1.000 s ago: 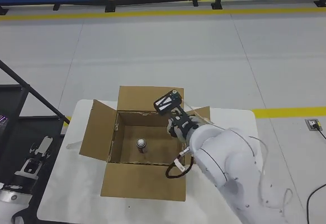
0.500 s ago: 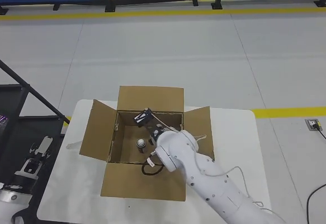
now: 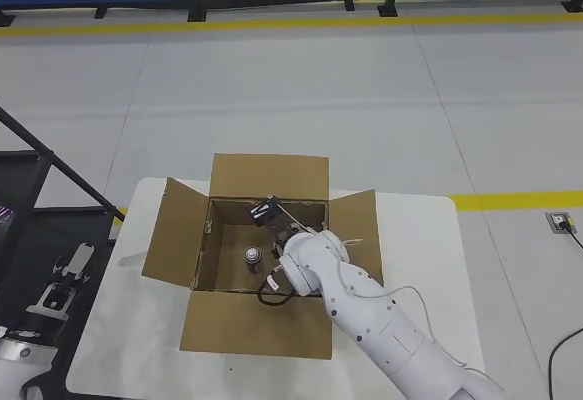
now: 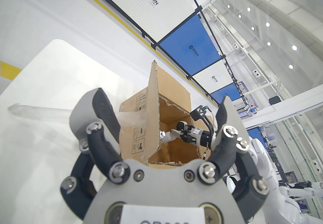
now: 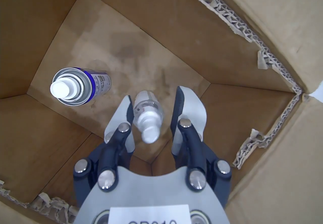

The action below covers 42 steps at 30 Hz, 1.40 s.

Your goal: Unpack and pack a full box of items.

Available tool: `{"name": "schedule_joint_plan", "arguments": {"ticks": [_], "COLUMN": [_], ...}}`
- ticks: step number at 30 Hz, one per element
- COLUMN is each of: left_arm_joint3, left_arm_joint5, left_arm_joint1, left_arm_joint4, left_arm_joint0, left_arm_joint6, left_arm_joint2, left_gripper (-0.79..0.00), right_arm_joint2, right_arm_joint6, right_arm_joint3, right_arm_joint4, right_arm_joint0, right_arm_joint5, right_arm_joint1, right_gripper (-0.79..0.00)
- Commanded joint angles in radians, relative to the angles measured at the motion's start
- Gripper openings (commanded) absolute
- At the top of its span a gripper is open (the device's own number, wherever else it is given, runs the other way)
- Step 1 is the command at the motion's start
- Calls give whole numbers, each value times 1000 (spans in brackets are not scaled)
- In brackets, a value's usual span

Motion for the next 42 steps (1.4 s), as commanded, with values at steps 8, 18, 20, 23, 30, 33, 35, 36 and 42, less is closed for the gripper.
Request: {"name": "schedule_joint_plan", "arguments": {"ticks": [8,18,20,23,30,33,35,36,42], "left_arm_joint3": [-10,88,104,108,65,56,57,61,138], "left_arm_joint5": [65,53,54,43,19,10,10,10,33], "left_arm_joint1": [4,20,22,25,29,32,34,34,35], "left_arm_joint4": [164,220,227,236,235,225,235,240,281], "left_arm_joint0": [-20,-155,-180,-203,-206,-211,-220,-226,-285], "left_arm_joint6": [45,-113,-139,-165,-197,-221,-233,-240,-251], "left_arm_joint2": [35,186,211,247,300,321,338,350,424], "left_gripper": [0,0,0,0,0,0,0,0,0], "right_arm_joint2": [120,422,479,573,826,886,898,900,883], "right_arm_joint6": [23,164,192,220,297,324,323,323,326], "right_arm_joint3": [-209,-842,-918,-1003,-1015,-959,-911,-882,-671], "right_arm_joint4": [49,259,317,407,584,558,519,511,535], "right_arm_joint0": [-78,-356,-391,-433,-489,-496,-499,-498,-434], "right_arm_joint5": [-48,-152,-175,-196,-243,-284,-294,-294,-304], "right_arm_joint1": [26,90,99,111,144,160,169,172,187], "right_gripper": [0,0,0,0,0,0,0,0,0]}}
